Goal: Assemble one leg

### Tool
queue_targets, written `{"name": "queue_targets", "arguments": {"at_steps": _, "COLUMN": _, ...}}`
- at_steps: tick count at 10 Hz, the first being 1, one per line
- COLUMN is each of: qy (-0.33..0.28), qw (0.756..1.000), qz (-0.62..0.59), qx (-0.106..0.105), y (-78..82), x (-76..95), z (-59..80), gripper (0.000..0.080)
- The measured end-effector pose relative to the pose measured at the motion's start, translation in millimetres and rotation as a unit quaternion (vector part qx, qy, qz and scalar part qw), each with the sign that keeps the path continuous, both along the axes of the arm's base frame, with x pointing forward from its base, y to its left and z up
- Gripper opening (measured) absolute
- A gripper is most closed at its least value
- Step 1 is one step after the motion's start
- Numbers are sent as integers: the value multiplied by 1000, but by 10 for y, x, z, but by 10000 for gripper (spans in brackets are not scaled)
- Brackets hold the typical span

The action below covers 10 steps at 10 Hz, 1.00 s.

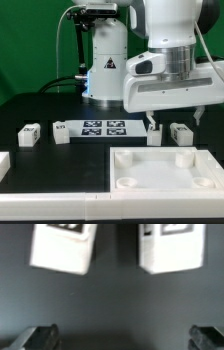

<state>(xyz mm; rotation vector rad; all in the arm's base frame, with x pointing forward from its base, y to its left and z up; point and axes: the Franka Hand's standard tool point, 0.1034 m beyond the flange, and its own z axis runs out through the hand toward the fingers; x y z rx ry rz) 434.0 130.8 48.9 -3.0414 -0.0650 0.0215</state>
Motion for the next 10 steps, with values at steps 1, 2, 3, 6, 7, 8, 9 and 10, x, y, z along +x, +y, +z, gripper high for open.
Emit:
{"name": "queue_targets", "arguments": {"at_steps": 1, "qy": -3, "qw": 1000, "qz": 12, "qx": 2, "y": 93, "x": -11, "z": 27, "gripper": 649}}
{"name": "queue_targets", "arguments": {"at_steps": 2, "qy": -4, "qw": 999, "qz": 32, "qx": 2, "y": 114, "x": -26, "z": 17, "gripper": 649}}
{"name": "queue_targets", "arguments": {"at_steps": 3, "qy": -2, "qw": 999, "qz": 49, "qx": 3, "y": 108, "x": -35, "z": 6, "gripper": 649}}
{"name": "queue_targets", "arguments": {"at_steps": 6, "qy": 45, "qw": 998, "qz": 53, "qx": -2, "y": 102, "x": -103, "z": 2, "gripper": 649}}
{"name": "queue_targets", "arguments": {"at_steps": 7, "qy": 85, "qw": 995, "qz": 56, "qx": -5, "y": 109, "x": -118, "z": 18, "gripper": 649}}
{"name": "queue_targets", "arguments": {"at_steps": 8, "qy": 142, "qw": 988, "qz": 58, "qx": -8, "y": 93, "x": -147, "z": 14, "gripper": 649}}
{"name": "queue_targets", "arguments": {"at_steps": 9, "qy": 183, "qw": 982, "qz": 55, "qx": -8, "y": 61, "x": -135, "z": -33, "gripper": 649}}
{"name": "queue_targets", "arguments": {"at_steps": 10, "qy": 205, "qw": 977, "qz": 57, "qx": -9, "y": 91, "x": -177, "z": -66, "gripper": 649}}
